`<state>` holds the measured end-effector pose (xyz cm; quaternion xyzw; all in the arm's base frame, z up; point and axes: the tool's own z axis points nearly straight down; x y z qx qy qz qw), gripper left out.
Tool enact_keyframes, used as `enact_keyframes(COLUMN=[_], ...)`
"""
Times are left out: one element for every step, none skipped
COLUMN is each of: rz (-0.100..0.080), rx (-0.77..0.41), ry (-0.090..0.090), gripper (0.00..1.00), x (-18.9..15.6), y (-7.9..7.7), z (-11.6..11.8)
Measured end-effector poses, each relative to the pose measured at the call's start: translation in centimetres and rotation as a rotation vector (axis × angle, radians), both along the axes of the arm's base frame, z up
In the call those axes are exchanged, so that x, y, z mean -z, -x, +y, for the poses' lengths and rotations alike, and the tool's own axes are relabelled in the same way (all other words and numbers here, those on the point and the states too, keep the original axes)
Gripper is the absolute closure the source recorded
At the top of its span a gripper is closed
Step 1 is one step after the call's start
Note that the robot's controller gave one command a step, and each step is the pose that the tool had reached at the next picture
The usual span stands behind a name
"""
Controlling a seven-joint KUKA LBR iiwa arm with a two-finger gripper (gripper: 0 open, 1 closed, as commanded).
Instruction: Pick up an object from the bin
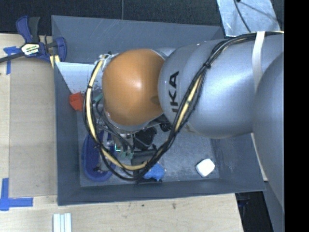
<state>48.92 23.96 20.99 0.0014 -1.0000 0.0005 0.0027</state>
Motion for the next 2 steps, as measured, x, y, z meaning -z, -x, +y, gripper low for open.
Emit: enact_keyframes(rz=[-0.016, -0.02], rx=[-0.234, -0.659], ry=[-0.005, 0.0], gripper=[0.0, 0.0], x=[14.0, 13.7], y=[-0.2, -0.4], z=[-6.5, -2.4])
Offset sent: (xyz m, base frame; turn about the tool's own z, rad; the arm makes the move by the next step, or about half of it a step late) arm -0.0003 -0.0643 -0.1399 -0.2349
